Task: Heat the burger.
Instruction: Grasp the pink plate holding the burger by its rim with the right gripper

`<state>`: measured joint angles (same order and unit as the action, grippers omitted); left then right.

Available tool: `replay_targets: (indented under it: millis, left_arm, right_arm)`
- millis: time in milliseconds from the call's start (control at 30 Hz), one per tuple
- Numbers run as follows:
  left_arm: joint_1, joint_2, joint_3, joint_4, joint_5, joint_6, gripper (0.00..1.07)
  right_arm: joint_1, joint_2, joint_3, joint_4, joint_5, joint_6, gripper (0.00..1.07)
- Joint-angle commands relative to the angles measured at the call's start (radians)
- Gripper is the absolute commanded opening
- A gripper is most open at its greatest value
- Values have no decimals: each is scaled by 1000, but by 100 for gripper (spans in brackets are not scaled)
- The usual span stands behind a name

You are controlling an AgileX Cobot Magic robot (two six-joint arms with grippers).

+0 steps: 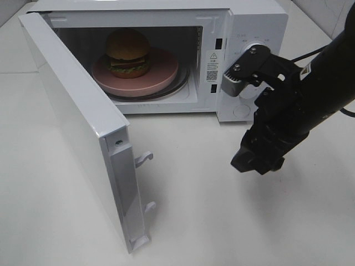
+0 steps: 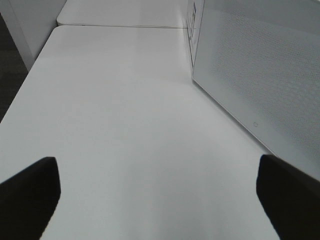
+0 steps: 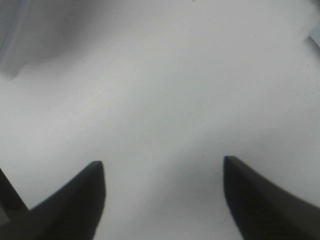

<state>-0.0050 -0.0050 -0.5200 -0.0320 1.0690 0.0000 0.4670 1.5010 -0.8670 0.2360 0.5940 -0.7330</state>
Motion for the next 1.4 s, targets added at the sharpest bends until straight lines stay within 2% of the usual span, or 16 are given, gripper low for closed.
replay_targets:
  millis: [33, 167, 200, 233, 267, 300, 367, 400, 433, 500, 567, 600, 833, 1167, 1233, 1400]
  left_arm:
    - [2, -5, 3, -3, 3, 0, 101]
    - [2, -5, 3, -3, 3, 0, 101]
    - [2, -5, 3, -3, 3, 0, 101]
    - [2, -5, 3, -3, 3, 0, 101]
    - [2, -5, 3, -3, 3, 0, 101]
    - [2, -5, 3, -3, 3, 0, 101]
    - [2, -5, 3, -3, 3, 0, 101]
    - [2, -5, 3, -3, 3, 0, 101]
    - [2, -5, 3, -3, 3, 0, 101]
    - [2, -5, 3, -3, 3, 0, 101]
    - [2, -5, 3, -3, 3, 0, 101]
    - [2, -5, 3, -3, 3, 0, 101]
    - [2, -5, 3, -3, 3, 0, 101]
    - [2, -5, 3, -3, 3, 0, 101]
    - [2, -5, 3, -3, 3, 0, 101]
    - [2, -5, 3, -3, 3, 0, 101]
  right_arm:
    - [36, 27, -38, 3, 7, -70, 101]
    - [60, 87, -109, -5, 95, -143, 101]
    - [74, 137, -167, -37, 156, -181, 100]
    - [74, 137, -167, -37, 156, -181, 100]
    - [89, 190, -234, -69, 201, -181, 100]
    - [89, 190, -234, -69, 201, -181, 100]
    - [114, 255, -315, -93, 210, -181, 100]
    - [114, 255, -315, -93, 210, -181, 100]
    - [131, 292, -369, -101, 212, -186, 99]
    - [138, 306, -389, -102, 217, -191, 99]
    - [159, 360, -456, -102, 258, -247, 99]
    - [159, 360, -456, -102, 258, -247, 99]
    - [173, 492, -634, -158, 316, -327, 96]
    - [173, 609, -787, -180, 342, -344, 93]
    - [173, 649, -850, -187, 368, -345, 92]
    - [173, 684, -903, -191, 362, -345, 91]
